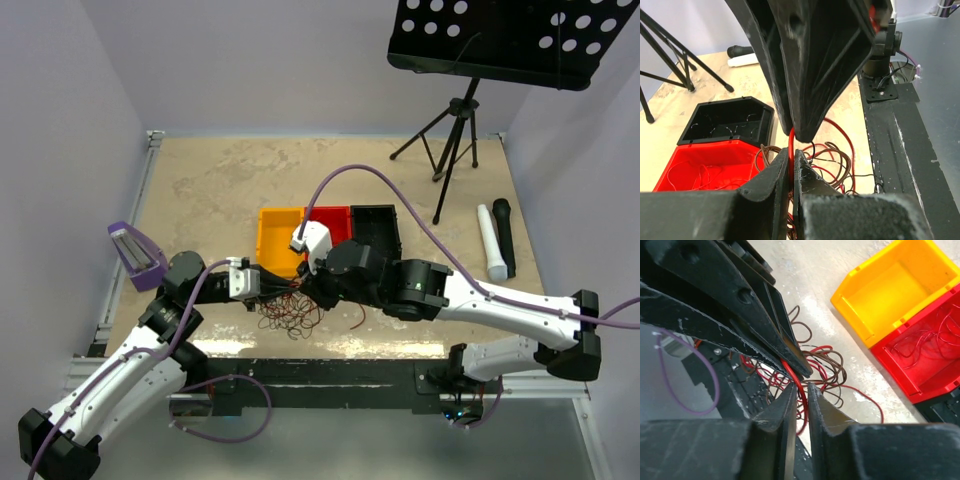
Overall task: Untangle the cables
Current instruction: Untie the cable.
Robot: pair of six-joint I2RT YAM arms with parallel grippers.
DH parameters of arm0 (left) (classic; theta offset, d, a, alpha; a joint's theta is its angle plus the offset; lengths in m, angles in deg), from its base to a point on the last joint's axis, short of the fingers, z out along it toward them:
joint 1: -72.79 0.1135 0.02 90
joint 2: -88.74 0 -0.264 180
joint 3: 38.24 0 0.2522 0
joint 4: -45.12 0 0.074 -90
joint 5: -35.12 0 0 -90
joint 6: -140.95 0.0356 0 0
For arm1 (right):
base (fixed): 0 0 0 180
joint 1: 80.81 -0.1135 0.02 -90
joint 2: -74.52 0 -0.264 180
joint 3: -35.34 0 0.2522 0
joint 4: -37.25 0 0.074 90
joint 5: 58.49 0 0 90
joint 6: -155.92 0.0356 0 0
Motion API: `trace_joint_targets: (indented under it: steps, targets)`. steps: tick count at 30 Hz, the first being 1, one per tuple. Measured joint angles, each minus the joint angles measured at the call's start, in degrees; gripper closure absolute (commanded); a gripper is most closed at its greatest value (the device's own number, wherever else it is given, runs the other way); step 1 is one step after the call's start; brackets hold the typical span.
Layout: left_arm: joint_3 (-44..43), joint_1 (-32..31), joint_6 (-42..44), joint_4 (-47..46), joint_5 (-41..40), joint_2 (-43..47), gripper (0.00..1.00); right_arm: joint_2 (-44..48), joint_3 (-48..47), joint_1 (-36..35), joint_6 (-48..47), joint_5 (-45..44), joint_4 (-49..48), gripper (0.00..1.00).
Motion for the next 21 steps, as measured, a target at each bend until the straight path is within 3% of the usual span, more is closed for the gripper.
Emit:
trace_joint_targets:
  steps: [3, 9, 12, 16, 21]
  targets:
    - [0.00, 0.11, 0.00, 0.24, -0.24, -0.04, 0.95, -1.16, 0.00, -0.04, -0.50, -0.94, 0.44, 1.00]
    - [-0.31, 0.11, 0.17, 0.61, -0.42, -0.07, 0.62, -1.01, -1.49, -0.35, -0.55, -2.93, 0.76, 1.00]
    - [-0.79, 0.11, 0.13, 0.33, -0.24, -0.07, 0.54, 0.26, -1.88, -0.33, -0.48, -3.30, 0.15, 1.00]
    - [-1.22, 0.07, -0.09, 0.13, -0.26, -0.07, 0.53, 1.16, -2.49, -0.39, -0.20, -2.91, -0.61, 1.00]
    - [-1.51, 0.07, -0.09, 0.55, -0.61, -0.24, 0.65, 0.92, -2.54, -1.40, 0.26, -2.47, -1.16, 1.00]
